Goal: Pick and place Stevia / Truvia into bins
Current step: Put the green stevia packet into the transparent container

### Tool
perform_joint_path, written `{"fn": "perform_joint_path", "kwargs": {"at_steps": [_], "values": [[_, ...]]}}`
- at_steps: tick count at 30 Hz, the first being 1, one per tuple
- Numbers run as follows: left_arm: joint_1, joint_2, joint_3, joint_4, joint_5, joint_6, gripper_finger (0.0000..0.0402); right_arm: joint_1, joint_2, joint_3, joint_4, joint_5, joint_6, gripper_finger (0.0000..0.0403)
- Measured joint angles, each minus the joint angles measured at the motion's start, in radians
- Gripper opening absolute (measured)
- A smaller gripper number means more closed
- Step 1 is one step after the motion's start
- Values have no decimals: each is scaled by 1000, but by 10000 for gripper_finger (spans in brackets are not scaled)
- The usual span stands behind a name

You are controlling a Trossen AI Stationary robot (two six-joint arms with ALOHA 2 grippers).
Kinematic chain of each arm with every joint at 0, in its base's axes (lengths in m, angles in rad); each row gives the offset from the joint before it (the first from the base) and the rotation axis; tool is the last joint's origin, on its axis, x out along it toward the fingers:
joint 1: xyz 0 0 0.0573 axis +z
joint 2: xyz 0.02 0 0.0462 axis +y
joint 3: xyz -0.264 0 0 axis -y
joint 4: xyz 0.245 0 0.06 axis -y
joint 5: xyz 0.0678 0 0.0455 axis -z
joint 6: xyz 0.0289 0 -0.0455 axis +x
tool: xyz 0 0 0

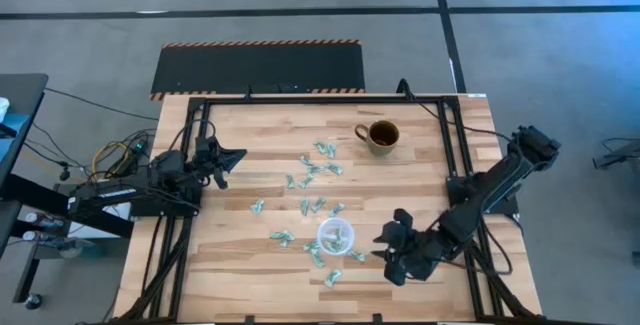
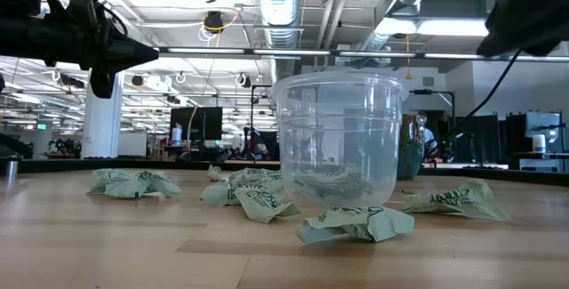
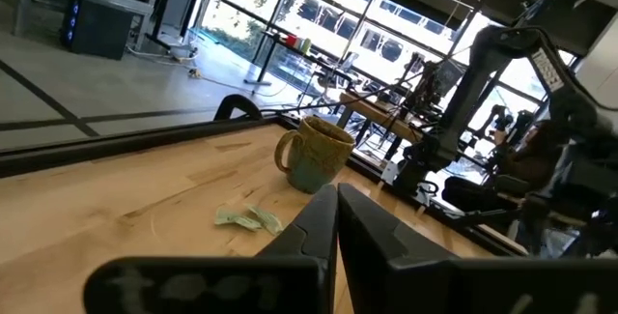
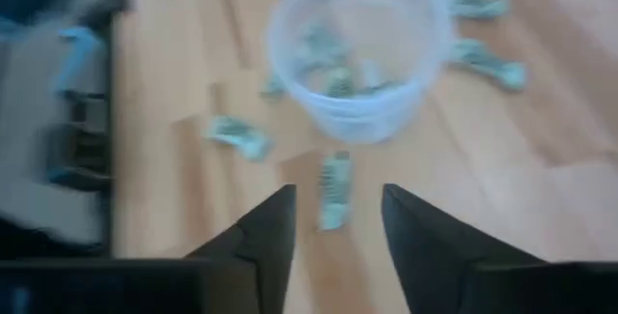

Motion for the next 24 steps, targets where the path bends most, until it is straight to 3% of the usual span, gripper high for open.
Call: {"fn": "perform_joint_path", "kwargs": {"at_steps": [9,18,24], "values": [[0,0,0,-1,-1,0,0,-3,155,-48,126,-4,0,254],[0,0,0,-2,-3,-1,0,-40,283,-45,304,-73,-104,260],[0,0,0,-3,-3,0,0,-87,351,-45,322,-131,-115,260]]}}
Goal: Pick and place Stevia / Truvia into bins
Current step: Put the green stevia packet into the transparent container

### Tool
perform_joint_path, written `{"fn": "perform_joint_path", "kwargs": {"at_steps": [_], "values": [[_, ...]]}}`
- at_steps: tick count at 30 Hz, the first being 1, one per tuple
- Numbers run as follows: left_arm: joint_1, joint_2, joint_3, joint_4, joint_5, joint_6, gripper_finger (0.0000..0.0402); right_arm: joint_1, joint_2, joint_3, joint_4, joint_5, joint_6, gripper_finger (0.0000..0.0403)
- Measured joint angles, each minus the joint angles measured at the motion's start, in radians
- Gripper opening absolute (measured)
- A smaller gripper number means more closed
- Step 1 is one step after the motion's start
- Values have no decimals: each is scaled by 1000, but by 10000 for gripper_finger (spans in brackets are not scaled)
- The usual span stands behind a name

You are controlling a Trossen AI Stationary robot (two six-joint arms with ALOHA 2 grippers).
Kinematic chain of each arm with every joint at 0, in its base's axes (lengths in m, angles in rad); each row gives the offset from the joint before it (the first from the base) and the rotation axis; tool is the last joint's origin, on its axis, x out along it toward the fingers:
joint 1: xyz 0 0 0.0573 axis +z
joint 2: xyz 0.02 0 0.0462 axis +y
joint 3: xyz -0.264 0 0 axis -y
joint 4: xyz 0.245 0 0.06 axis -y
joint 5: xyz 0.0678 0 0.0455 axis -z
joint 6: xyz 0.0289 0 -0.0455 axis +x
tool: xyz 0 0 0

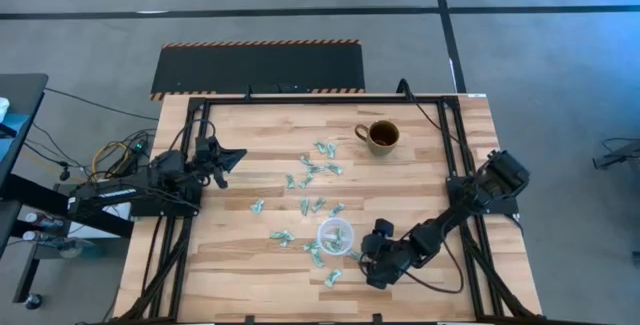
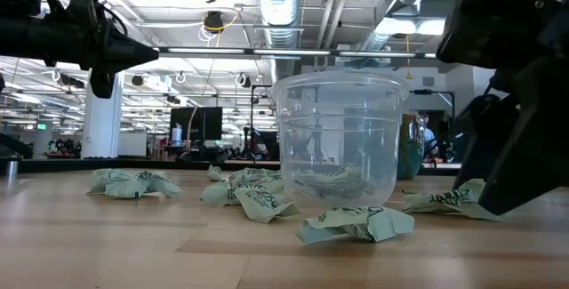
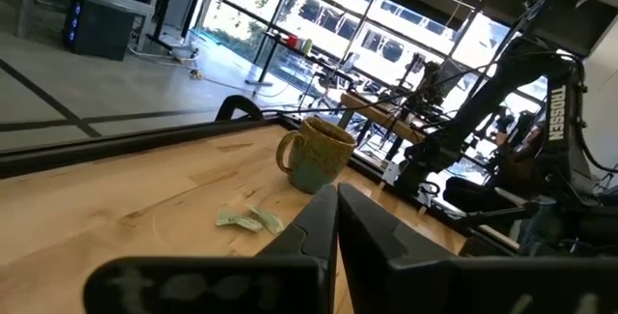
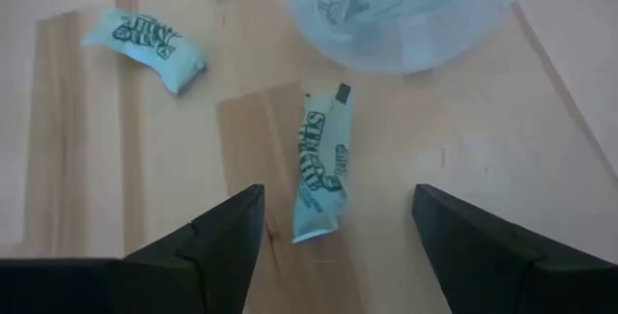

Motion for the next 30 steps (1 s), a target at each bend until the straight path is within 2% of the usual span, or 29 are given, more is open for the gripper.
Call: {"fn": "perform_joint_path", "kwargs": {"at_steps": [9,14,22,24,26,30], "values": [[0,0,0,-1,0,0,0,-7,7,17,-15,-2,-22,249],[0,0,0,-1,0,0,0,-7,10,28,-23,-12,-34,190],[0,0,0,-1,-5,-1,0,-17,9,37,-33,-81,-33,51],[0,0,0,-1,-5,-1,0,-16,9,50,-34,-126,-32,21],[0,0,0,-1,-5,-1,0,-12,11,72,-35,-185,-33,7],[0,0,0,-1,-5,-1,0,-12,11,137,-52,-296,-33,17]]}}
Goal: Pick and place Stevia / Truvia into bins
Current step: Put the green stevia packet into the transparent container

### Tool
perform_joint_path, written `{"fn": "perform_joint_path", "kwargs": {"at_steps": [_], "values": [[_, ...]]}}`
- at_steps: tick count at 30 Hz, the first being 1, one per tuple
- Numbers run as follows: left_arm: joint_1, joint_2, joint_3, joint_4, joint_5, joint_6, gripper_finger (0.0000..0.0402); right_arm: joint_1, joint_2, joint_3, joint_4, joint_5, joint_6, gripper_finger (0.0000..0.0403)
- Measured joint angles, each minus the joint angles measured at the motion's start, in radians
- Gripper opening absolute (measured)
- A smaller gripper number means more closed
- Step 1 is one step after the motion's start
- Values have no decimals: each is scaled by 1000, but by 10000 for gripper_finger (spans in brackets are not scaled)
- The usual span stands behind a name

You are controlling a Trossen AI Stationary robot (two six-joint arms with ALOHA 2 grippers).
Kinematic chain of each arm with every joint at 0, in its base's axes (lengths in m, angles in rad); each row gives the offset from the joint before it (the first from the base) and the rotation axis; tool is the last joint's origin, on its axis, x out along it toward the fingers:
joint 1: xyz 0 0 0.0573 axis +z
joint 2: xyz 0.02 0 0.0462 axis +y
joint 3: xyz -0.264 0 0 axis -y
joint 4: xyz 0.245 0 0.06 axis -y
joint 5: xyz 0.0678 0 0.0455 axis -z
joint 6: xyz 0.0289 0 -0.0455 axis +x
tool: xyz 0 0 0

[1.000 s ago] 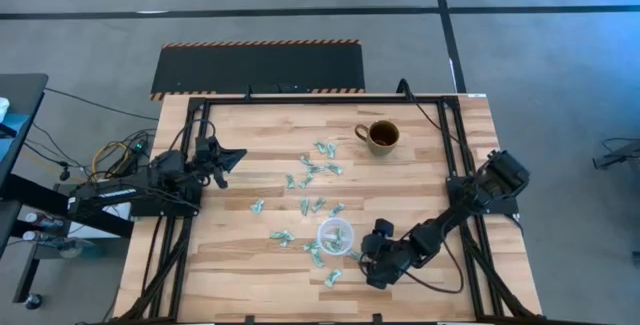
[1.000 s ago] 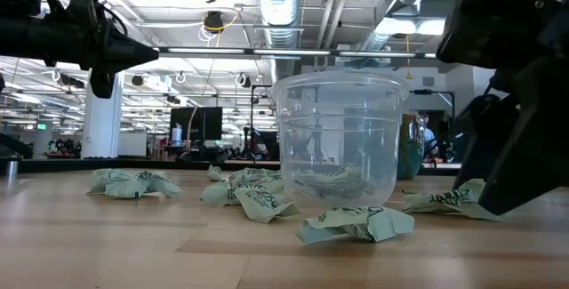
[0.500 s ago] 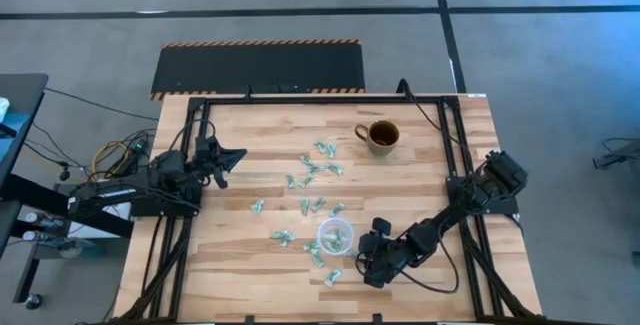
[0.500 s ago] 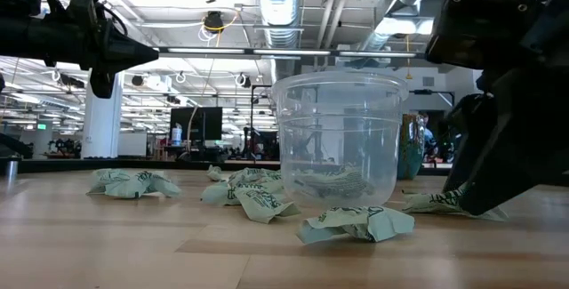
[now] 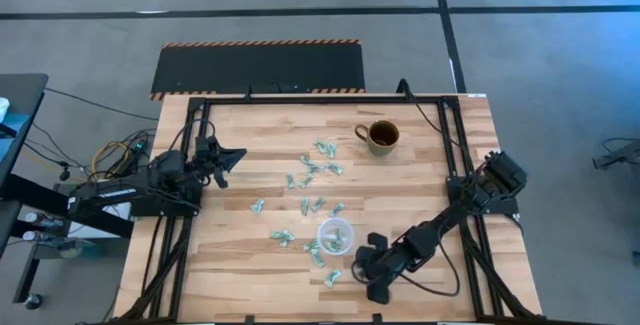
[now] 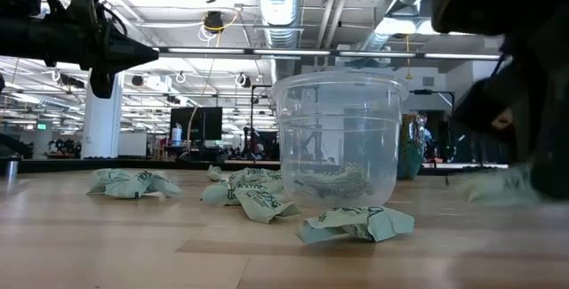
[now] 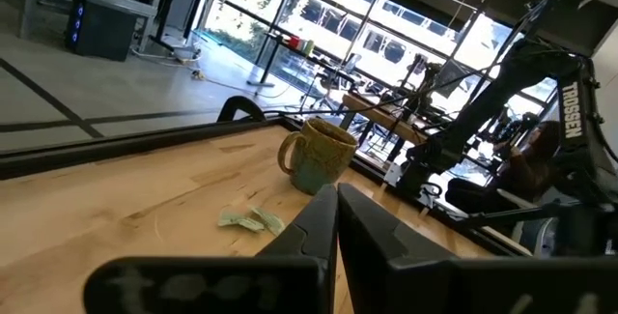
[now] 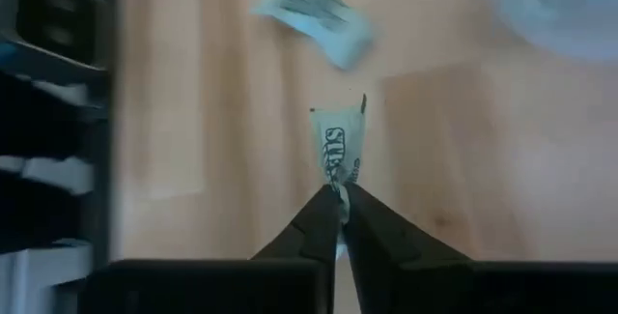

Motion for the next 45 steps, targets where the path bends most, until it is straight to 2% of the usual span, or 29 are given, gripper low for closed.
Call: {"fn": "perform_joint_path", "kwargs": {"at_steps": [4,8,14,19,28,36,39,45], "values": [[0,0,0,0,0,0,0,-1,0,111,-112,-56,-8,8],[0,0,0,0,-1,0,0,-1,-1,246,-246,-75,-86,6],[0,0,0,2,-1,0,0,-31,-1,416,-439,27,-205,2],[0,0,0,3,-1,-1,0,-87,-2,497,-539,120,-278,5],[0,0,0,4,-1,-1,0,-196,-3,514,-722,133,-241,7],[0,0,0,5,-2,-94,0,-217,-3,514,-724,133,-238,10],[0,0,0,5,-2,-154,0,-217,-3,514,-722,133,-238,20],[0,0,0,5,-2,-143,0,-215,-3,514,-722,133,-238,61]]}}
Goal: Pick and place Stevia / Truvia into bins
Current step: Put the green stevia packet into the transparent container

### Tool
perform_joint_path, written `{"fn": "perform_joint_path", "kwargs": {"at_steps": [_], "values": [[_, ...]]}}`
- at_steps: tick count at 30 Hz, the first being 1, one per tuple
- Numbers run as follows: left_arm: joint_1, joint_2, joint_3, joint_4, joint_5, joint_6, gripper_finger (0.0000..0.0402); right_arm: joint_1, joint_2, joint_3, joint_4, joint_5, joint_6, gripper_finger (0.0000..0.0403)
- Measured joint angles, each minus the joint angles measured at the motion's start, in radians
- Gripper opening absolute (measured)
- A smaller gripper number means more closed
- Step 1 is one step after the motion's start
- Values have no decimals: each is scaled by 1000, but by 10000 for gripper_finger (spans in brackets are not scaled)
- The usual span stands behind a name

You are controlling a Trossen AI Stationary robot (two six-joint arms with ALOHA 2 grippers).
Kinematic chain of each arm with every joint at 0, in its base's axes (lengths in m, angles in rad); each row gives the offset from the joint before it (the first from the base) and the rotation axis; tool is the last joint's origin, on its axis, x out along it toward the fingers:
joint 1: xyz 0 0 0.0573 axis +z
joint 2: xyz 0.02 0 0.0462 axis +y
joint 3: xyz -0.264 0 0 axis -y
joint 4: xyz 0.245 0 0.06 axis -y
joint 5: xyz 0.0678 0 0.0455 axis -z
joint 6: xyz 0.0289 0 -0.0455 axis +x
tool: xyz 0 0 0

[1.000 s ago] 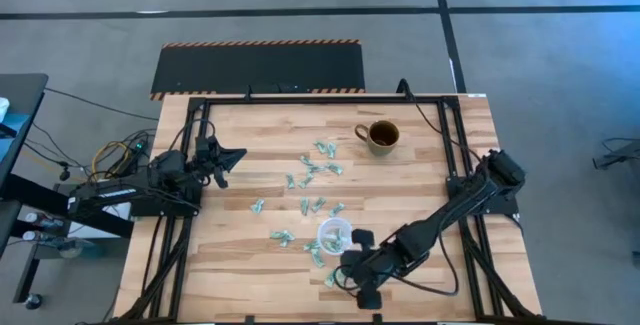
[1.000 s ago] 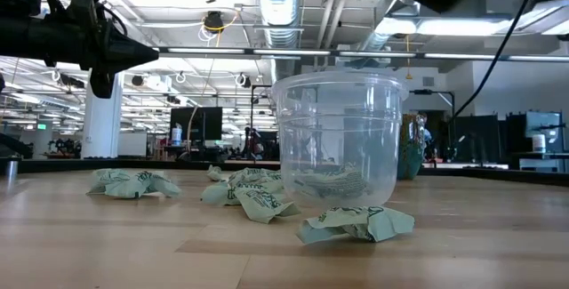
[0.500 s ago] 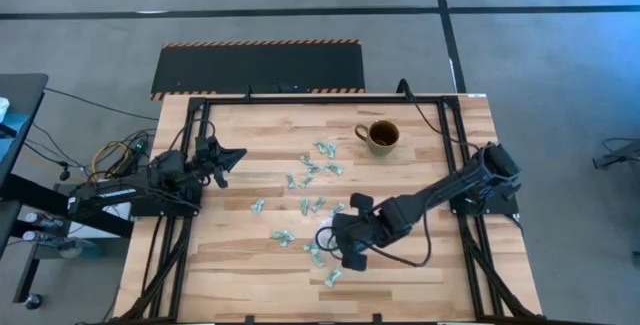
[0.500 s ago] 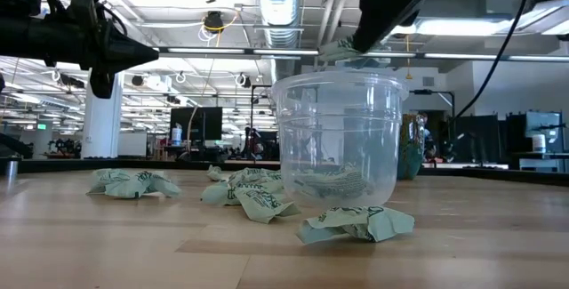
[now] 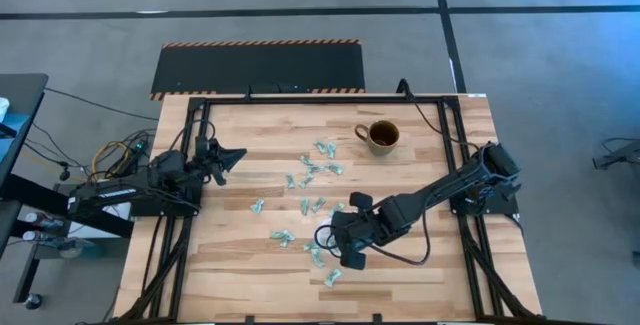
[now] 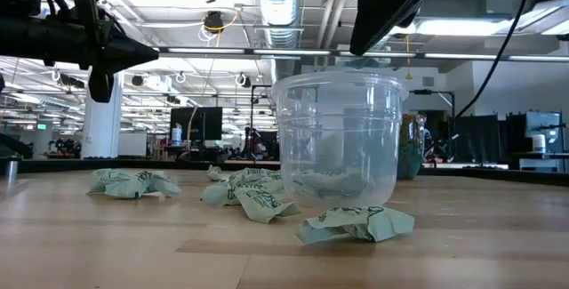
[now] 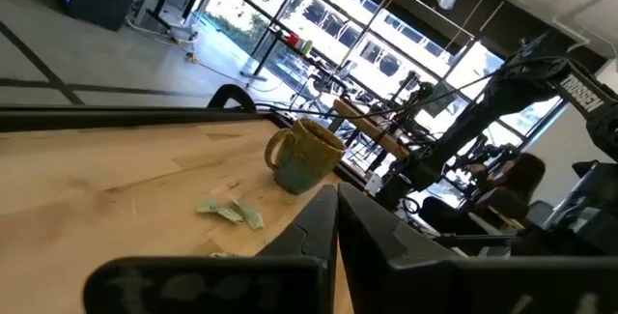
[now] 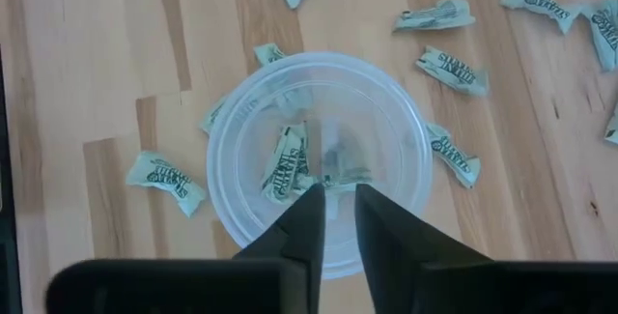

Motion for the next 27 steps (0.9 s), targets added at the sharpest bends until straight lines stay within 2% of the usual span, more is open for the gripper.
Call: {"fn": "perform_joint_path", "kwargs": {"at_steps": [8,11,15,18,20,27], "values": [[0,0,0,0,0,4,0,-1,-32,-1,-7,16,-3,92],[0,0,0,5,-8,-18,0,0,-89,-1,-29,81,0,91],[0,0,0,65,-23,-27,0,14,-212,-36,-34,223,17,86],[0,0,0,118,-44,7,0,29,-324,-125,-31,307,75,80],[0,0,0,146,-68,9,0,40,-405,-212,5,326,120,77],[0,0,0,218,-83,10,0,69,-649,-527,348,259,203,74]]}}
